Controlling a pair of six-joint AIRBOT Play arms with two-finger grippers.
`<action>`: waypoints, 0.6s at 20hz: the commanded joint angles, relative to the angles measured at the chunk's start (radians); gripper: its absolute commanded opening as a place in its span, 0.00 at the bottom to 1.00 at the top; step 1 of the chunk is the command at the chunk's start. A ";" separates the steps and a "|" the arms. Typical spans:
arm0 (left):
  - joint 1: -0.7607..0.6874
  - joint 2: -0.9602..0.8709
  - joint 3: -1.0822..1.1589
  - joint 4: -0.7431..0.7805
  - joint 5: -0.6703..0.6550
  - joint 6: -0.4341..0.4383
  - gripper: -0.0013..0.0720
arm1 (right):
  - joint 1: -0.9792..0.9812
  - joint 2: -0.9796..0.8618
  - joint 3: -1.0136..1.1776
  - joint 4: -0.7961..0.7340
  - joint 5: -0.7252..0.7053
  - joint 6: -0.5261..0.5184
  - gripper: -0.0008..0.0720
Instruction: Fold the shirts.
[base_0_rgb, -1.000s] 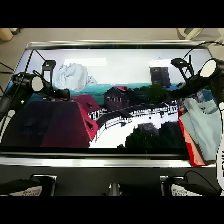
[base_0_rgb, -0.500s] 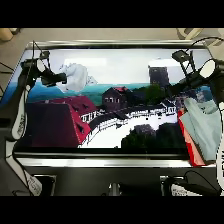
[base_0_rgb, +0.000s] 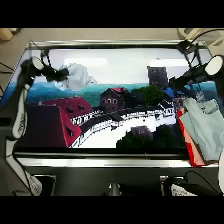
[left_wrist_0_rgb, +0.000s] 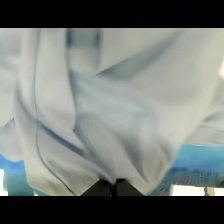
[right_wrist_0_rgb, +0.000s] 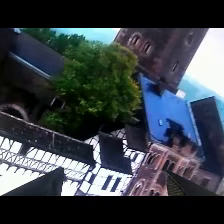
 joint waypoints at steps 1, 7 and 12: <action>-0.071 0.261 0.002 -0.056 0.049 0.246 0.05 | 0.001 0.084 0.078 -0.056 -0.025 -0.019 0.93; -0.344 0.702 0.000 -0.058 0.311 0.272 0.05 | 0.001 0.333 0.176 -0.068 -0.072 -0.018 0.93; -0.449 0.739 -0.020 -0.006 0.300 0.269 0.05 | 0.001 0.454 0.176 -0.069 0.035 -0.018 0.93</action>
